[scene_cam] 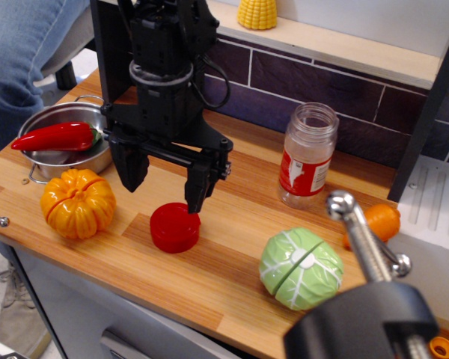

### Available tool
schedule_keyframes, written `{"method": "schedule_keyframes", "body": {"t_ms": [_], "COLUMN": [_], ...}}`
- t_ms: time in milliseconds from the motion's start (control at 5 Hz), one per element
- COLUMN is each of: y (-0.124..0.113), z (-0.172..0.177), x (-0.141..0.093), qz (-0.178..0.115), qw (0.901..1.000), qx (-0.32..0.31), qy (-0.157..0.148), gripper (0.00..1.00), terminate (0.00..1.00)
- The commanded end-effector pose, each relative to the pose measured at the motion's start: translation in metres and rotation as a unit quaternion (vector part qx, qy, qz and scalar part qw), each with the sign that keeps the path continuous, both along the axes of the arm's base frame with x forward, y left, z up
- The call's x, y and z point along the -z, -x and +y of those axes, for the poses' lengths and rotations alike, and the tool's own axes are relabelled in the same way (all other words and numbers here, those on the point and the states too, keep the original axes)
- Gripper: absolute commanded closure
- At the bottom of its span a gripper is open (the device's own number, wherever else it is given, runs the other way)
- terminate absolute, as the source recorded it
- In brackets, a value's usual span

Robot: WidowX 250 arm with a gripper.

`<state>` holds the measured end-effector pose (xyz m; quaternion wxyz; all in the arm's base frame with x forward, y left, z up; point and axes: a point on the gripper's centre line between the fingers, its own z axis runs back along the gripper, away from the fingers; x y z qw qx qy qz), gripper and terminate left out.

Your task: Put cap on container

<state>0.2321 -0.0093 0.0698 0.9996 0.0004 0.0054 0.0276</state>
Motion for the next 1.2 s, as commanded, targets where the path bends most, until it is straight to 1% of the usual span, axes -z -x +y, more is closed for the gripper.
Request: {"method": "schedule_keyframes", "body": {"t_ms": [0,200,400,600,1000], "y": [0.000,-0.008,-0.013,-0.014,-0.014], "z": [0.000,0.004,0.003,0.002,-0.002], "x": [0.000,0.017,0.026,0.031,0.056], "qz": [0.000,-0.021,-0.029,-0.033,-0.053], "qw": [1.0000,0.9997,0.9993,0.9991,0.9979], "qx": [0.000,-0.008,-0.009,-0.011,-0.012], "qy": [0.000,-0.012,-0.023,-0.025,-0.034], "gripper": [0.00,0.00,0.00,0.00,0.00], "terminate": [0.00,0.00,0.00,0.00,0.00]}}
